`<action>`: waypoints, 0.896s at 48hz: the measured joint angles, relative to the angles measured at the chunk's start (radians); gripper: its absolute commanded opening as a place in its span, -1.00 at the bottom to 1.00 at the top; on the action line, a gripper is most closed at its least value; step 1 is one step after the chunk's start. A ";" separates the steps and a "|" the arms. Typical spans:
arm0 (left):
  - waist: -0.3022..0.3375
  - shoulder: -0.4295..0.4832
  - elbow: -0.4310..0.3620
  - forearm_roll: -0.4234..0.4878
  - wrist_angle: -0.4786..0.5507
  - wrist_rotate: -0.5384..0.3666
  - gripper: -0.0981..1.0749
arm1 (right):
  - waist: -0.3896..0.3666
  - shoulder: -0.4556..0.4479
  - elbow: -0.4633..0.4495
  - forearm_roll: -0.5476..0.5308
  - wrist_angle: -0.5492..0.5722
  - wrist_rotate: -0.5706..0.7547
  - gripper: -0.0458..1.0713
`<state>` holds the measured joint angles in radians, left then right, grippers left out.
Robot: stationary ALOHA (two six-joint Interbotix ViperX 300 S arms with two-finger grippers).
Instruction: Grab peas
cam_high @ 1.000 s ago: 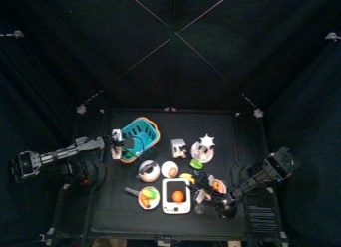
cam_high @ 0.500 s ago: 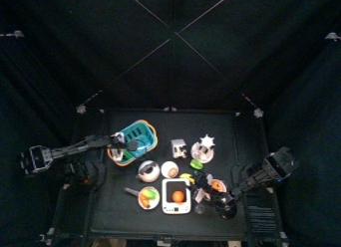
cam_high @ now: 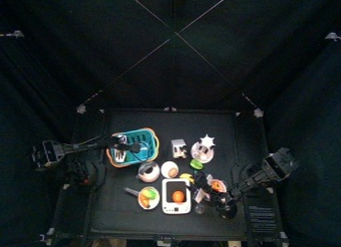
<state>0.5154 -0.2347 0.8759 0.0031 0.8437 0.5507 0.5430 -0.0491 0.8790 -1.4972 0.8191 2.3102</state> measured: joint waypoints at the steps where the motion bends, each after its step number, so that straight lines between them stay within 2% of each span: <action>1: -0.002 0.003 0.000 0.002 0.005 0.000 0.92 | 0.000 0.000 0.000 0.000 0.000 0.000 0.66; 29: -0.002 0.107 -0.005 0.006 -0.006 0.003 0.88 | 0.000 0.000 -0.002 0.000 0.000 0.000 0.66; 43: 0.000 0.127 -0.005 0.009 -0.057 0.003 0.55 | 0.000 0.000 0.000 0.002 0.000 0.000 0.66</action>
<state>0.5154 -0.1074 0.8713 0.0123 0.7869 0.5538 0.5430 -0.0491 0.8790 -1.4956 0.8191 2.3102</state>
